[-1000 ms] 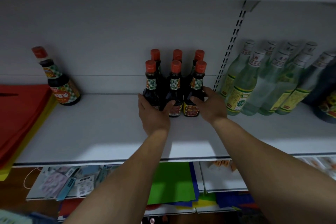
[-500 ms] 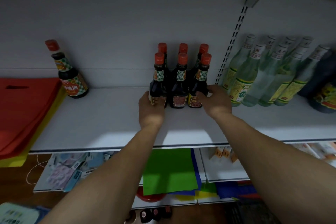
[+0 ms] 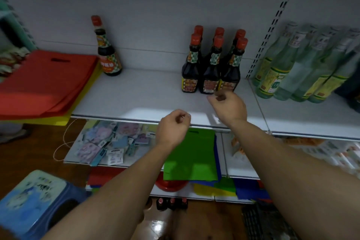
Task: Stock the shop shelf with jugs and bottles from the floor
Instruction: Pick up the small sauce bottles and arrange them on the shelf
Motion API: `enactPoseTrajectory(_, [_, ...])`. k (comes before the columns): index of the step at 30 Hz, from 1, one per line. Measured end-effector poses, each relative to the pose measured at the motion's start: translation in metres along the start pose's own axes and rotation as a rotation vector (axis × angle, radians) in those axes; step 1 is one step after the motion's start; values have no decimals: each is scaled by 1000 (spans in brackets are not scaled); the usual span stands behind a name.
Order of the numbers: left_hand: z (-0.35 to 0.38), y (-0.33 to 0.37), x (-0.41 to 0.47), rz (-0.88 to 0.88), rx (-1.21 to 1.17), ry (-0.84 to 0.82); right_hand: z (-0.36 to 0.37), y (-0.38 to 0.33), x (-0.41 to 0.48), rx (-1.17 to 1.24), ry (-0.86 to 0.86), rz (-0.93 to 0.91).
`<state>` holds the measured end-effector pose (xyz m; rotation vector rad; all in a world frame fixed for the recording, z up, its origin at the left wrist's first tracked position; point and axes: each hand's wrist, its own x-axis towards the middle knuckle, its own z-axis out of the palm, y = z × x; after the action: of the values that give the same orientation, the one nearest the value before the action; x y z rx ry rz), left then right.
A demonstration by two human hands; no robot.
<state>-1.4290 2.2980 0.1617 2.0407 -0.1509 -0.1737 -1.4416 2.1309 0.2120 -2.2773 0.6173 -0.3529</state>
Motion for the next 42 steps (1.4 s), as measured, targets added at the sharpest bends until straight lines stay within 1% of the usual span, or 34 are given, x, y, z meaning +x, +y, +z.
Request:
enactPoseTrajectory(4, [0,-34,-47,-38,136,-37,13,10,-33,15,-71,-50])
enactPoseTrajectory(8, [6,-75,-88,-147,310,-115,28,27,-66,33,-115,-72])
enactPoseTrajectory(12, [21,-123,-110,-238,391,-153,54,57,-93,-22,-163,-81])
enactPoseTrajectory(17, [44,-196,-125,-359,426,-256,107,110,-118,-122,-259,0])
enactPoseTrajectory(19, [57,-237,-127,-396,444,-317,136,136,-128,-144,-298,50])
enactPoseTrajectory(22, [77,-303,-126,-444,468,-363,188,180,-144,-167,-343,105])
enactPoseTrajectory(26, [106,-382,-120,-570,437,-413,255,245,-162,-218,-430,151])
enactPoseTrajectory(28, [122,-420,-114,-604,447,-423,287,281,-168,-240,-454,184])
enactPoseTrajectory(32, [160,-492,-103,-663,439,-385,351,348,-179,-278,-476,254])
enactPoseTrajectory(35, [199,-535,-96,-701,345,-334,396,393,-191,-264,-460,322])
enactPoseTrajectory(39, [246,-583,-78,-678,244,-272,449,452,-203,-295,-423,339])
enactPoseTrajectory(42, [271,-613,-67,-699,93,-206,479,491,-201,-289,-356,385])
